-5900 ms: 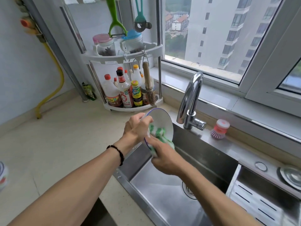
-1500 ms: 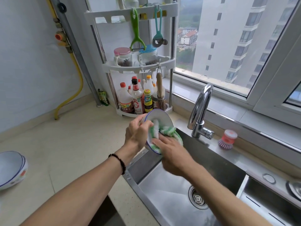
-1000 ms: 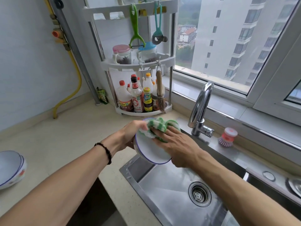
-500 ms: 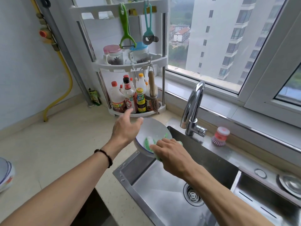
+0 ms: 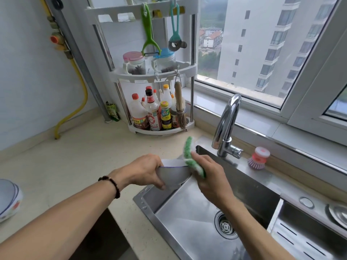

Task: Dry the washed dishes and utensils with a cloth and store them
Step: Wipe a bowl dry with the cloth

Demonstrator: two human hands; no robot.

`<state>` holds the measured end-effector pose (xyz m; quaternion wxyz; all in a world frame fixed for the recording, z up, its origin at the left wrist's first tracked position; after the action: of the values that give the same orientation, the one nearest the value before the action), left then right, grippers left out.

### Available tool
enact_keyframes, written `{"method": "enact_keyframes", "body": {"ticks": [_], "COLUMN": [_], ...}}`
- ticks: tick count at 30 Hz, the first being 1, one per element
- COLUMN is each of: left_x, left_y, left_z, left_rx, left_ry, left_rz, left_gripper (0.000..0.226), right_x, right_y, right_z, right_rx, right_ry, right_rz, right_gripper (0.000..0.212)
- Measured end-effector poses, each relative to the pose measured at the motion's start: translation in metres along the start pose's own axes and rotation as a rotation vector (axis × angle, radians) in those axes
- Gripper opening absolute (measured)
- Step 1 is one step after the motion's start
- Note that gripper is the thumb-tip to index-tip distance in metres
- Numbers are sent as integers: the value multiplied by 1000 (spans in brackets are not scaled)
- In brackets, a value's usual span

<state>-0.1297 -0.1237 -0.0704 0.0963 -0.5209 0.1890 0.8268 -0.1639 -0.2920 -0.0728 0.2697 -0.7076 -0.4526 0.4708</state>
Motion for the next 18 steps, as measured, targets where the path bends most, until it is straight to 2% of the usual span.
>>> {"method": "enact_keyframes", "body": {"ticks": [2,3,4,6,7,9,10,12,13,17,18], "left_x": [8,10,9,6,4,2,1,1,0,-7,-8], "left_y": [-5,-5,-3,3,5,10,17,28,30,26,27], "left_z": [2,1,1,0,-1,1,2,4,3,1,1], "left_rx": [-40,-53,-60,-67,-69,-69,-46,1,9,-11,-8], "left_ry": [-31,-23,-3,39,56,62,52,39,51,137,143], "left_rz": [191,291,394,571,614,648,654,659,664,649,654], "left_gripper": [24,22,20,16,16,18,20,23,22,12,12], "right_x": [-16,-15,-5,34,46,50,45,43,45,49,48], "right_y": [12,17,16,6,3,16,21,23,19,-16,-14], "right_z": [6,10,11,14,15,8,2,-6,-8,-4,-6], "right_rx": [135,203,266,399,478,611,643,667,649,360,361], "right_ry": [220,249,202,-13,-23,112,153,131,116,62,69], "right_rz": [-267,-367,-452,-691,-864,-1044,-966,-810,-784,-672,-686], "right_gripper": [39,39,39,47,54,54,46,28,26,34,33]}}
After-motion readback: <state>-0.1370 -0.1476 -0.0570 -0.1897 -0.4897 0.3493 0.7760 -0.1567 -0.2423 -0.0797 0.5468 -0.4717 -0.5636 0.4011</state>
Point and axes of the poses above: each hand's wrist, its own z-axis away from the middle knuckle, its own x-axis out of the palm, y = z × x, the point moved 10 cm from there along -z, towards the middle knuckle, and after that the axes turned 10 degrees about -z, right-handed, at the moved point
